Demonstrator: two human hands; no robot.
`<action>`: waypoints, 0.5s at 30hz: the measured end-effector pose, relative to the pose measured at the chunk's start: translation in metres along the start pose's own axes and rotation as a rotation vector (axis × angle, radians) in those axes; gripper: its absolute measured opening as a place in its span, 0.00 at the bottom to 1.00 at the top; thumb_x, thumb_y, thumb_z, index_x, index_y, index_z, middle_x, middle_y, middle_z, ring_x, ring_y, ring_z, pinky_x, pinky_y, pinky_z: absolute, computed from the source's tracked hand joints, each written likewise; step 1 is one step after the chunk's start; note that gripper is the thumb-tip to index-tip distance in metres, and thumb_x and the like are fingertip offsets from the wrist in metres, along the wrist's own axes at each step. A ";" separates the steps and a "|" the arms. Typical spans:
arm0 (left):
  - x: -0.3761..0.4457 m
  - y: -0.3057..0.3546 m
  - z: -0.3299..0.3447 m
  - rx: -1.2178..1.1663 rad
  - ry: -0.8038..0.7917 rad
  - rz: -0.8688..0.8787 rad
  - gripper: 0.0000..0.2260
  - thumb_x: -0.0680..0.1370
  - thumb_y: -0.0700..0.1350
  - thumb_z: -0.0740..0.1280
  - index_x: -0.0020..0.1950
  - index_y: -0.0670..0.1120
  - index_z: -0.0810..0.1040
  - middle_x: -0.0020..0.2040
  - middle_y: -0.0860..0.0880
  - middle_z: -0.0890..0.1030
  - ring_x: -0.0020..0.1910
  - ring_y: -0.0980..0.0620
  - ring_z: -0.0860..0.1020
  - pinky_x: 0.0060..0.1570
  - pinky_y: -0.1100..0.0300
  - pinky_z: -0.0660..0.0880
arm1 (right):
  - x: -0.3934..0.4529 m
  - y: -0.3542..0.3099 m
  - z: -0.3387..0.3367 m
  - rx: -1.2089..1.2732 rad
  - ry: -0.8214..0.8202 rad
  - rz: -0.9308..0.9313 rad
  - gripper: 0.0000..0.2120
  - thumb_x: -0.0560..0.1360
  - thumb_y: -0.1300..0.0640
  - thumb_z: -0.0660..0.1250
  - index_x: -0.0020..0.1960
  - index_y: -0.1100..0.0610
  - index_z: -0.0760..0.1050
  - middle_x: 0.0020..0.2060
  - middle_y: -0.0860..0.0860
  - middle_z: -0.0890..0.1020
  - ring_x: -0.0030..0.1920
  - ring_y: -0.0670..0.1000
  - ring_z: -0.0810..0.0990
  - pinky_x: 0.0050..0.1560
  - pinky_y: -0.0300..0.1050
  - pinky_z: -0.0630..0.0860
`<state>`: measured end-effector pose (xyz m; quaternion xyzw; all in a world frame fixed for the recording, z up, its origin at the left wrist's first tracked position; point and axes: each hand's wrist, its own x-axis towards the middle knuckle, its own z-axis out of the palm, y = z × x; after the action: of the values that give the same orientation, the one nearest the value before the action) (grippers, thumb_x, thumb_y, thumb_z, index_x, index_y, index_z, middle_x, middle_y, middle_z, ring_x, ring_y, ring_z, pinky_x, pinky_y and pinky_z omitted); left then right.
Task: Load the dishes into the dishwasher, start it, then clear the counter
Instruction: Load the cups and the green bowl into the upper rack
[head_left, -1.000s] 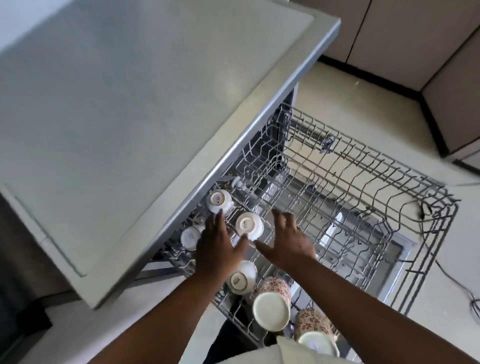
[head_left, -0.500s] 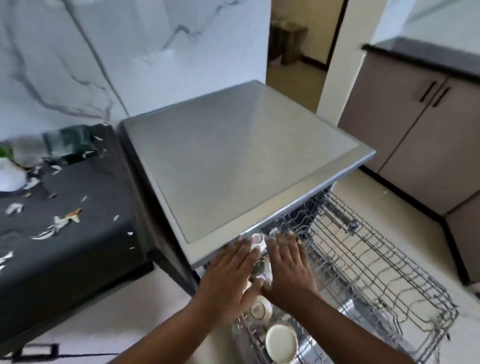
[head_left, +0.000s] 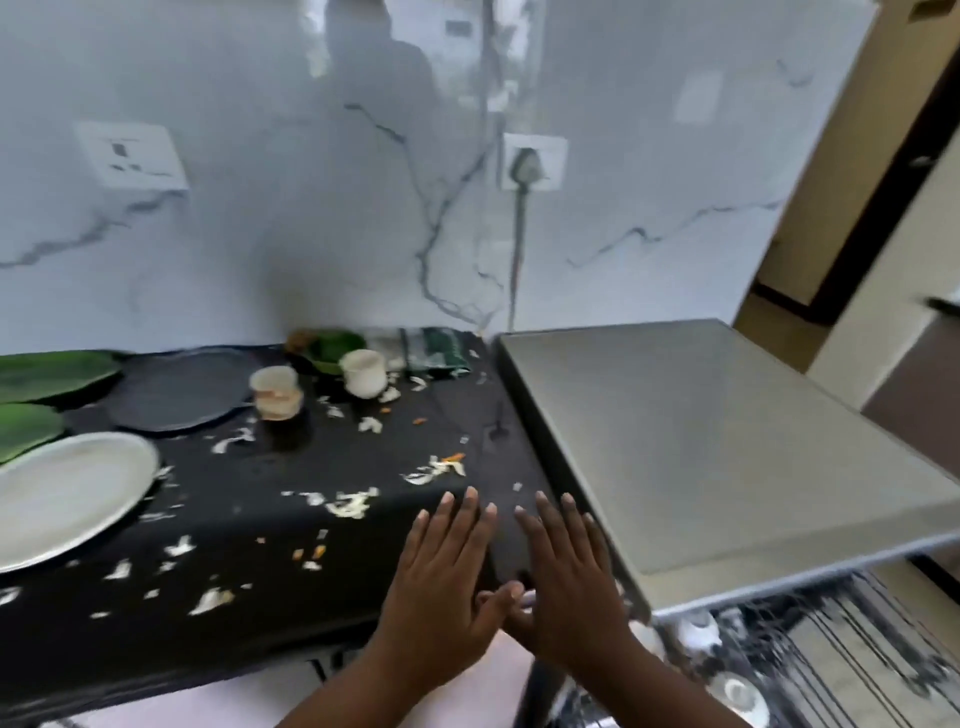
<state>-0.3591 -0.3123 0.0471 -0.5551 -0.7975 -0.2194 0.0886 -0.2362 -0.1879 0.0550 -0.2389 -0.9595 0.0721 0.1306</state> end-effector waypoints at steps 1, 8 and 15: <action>-0.004 -0.021 -0.010 0.027 0.006 -0.034 0.32 0.79 0.66 0.50 0.76 0.48 0.63 0.77 0.47 0.61 0.76 0.47 0.58 0.72 0.50 0.54 | 0.010 -0.019 0.003 -0.016 -0.017 -0.015 0.38 0.68 0.33 0.61 0.69 0.57 0.69 0.70 0.57 0.70 0.73 0.61 0.62 0.68 0.58 0.58; -0.028 -0.138 -0.080 0.086 0.051 -0.293 0.34 0.78 0.68 0.50 0.76 0.46 0.62 0.76 0.44 0.63 0.75 0.45 0.59 0.72 0.53 0.46 | 0.082 -0.131 0.016 -0.050 -0.043 -0.109 0.42 0.71 0.25 0.51 0.69 0.56 0.69 0.68 0.56 0.73 0.72 0.58 0.61 0.70 0.53 0.53; -0.020 -0.195 -0.084 0.060 0.091 -0.424 0.41 0.75 0.73 0.42 0.79 0.47 0.55 0.79 0.46 0.54 0.78 0.46 0.50 0.72 0.56 0.36 | 0.139 -0.163 0.036 -0.019 -0.071 -0.100 0.42 0.65 0.25 0.57 0.68 0.54 0.68 0.66 0.53 0.75 0.71 0.57 0.64 0.70 0.48 0.47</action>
<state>-0.5410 -0.4234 0.0650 -0.3616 -0.8977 -0.2339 0.0927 -0.4363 -0.2670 0.0832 -0.1891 -0.9749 0.0649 0.0976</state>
